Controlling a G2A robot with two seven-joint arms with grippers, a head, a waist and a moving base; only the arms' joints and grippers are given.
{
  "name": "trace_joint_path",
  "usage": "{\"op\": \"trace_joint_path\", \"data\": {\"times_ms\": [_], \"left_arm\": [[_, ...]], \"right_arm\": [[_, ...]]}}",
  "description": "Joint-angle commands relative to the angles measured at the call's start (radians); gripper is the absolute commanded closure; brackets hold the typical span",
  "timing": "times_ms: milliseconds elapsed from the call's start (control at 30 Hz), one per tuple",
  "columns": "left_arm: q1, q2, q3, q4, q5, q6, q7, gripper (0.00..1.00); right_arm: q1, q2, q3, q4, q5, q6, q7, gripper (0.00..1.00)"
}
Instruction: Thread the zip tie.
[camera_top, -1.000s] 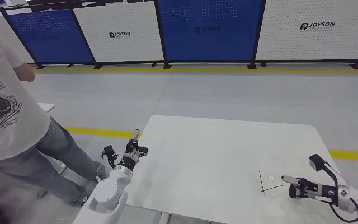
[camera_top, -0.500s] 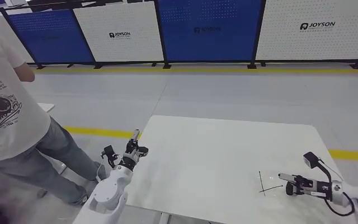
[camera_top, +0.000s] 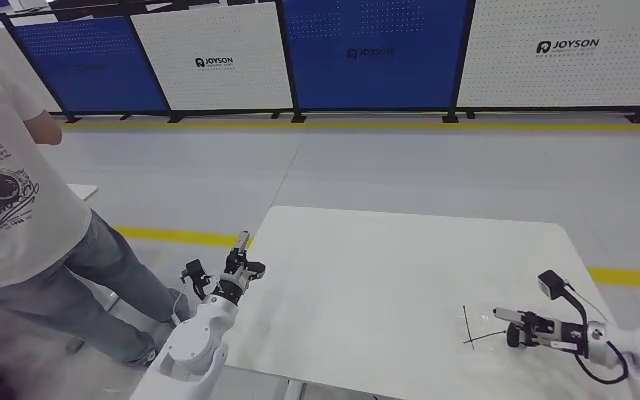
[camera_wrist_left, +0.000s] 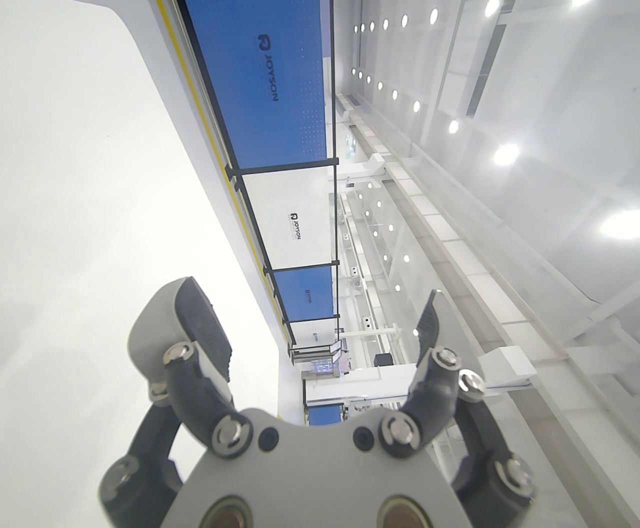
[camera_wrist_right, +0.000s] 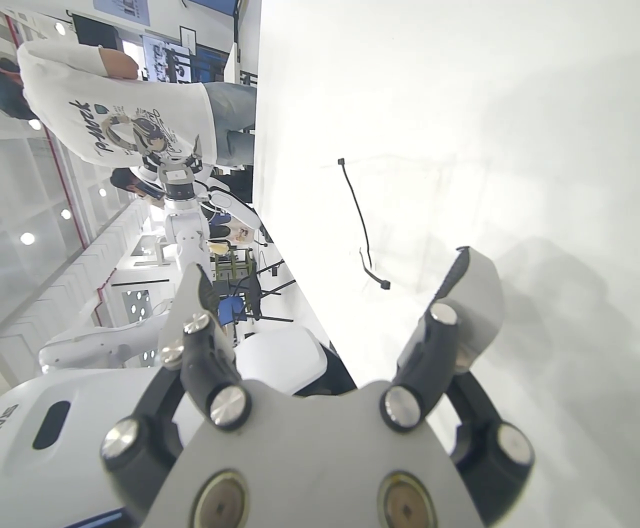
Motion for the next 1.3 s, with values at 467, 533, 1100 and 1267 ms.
{"op": "trace_joint_path", "data": {"times_ms": [467, 533, 1100, 1267], "left_arm": [[0.000, 0.000, 0.000, 0.000, 0.000, 0.000, 0.000, 0.00], [0.000, 0.000, 0.000, 0.000, 0.000, 0.000, 0.000, 0.00], [0.000, 0.000, 0.000, 0.000, 0.000, 0.000, 0.000, 0.00], [0.000, 0.000, 0.000, 0.000, 0.000, 0.000, 0.000, 0.00]], "right_arm": [[0.016, 0.009, -0.028, 0.052, -0.016, -0.007, -0.006, 0.53], [0.016, 0.009, -0.031, 0.054, -0.017, -0.008, -0.011, 0.56], [0.032, 0.014, -0.053, 0.102, 0.019, -0.027, -0.003, 0.72], [0.036, 0.014, -0.063, 0.108, 0.023, -0.029, -0.005, 0.73]]}}
